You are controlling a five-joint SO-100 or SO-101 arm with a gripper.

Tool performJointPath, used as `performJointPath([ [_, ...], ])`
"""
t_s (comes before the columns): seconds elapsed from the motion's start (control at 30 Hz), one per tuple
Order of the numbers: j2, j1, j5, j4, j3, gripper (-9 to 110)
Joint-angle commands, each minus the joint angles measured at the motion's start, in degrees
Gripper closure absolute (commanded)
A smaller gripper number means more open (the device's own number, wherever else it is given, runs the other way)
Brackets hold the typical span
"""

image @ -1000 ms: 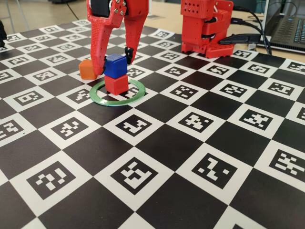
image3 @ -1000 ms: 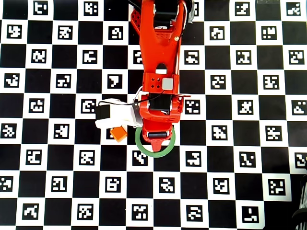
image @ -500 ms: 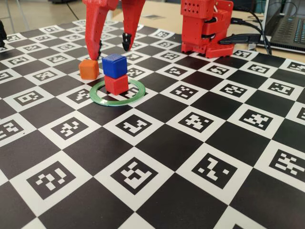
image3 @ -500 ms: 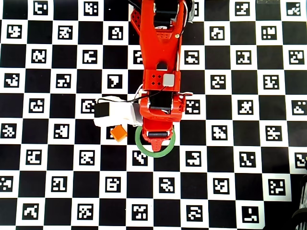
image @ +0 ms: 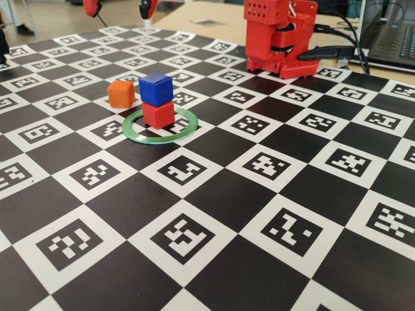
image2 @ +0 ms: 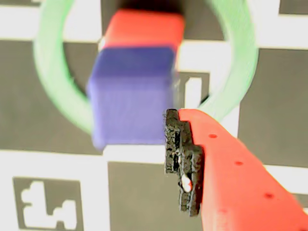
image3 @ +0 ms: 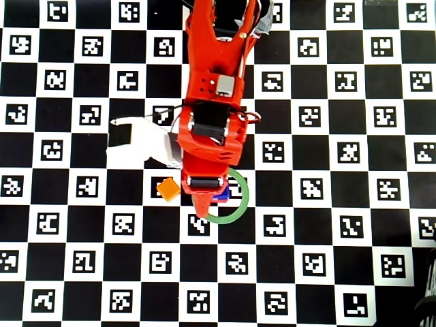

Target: Grab the red cube then put it in the green circle then put the blue cube on top and finally the orange cube on top

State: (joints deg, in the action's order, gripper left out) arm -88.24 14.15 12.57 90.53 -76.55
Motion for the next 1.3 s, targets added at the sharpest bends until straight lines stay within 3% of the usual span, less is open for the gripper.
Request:
performJointPath([
  [0.0,-5.71,2.20,1.23,0.26,4.13,65],
  [1.27,6.15,7.73,-0.70,-22.32,-18.02,61],
])
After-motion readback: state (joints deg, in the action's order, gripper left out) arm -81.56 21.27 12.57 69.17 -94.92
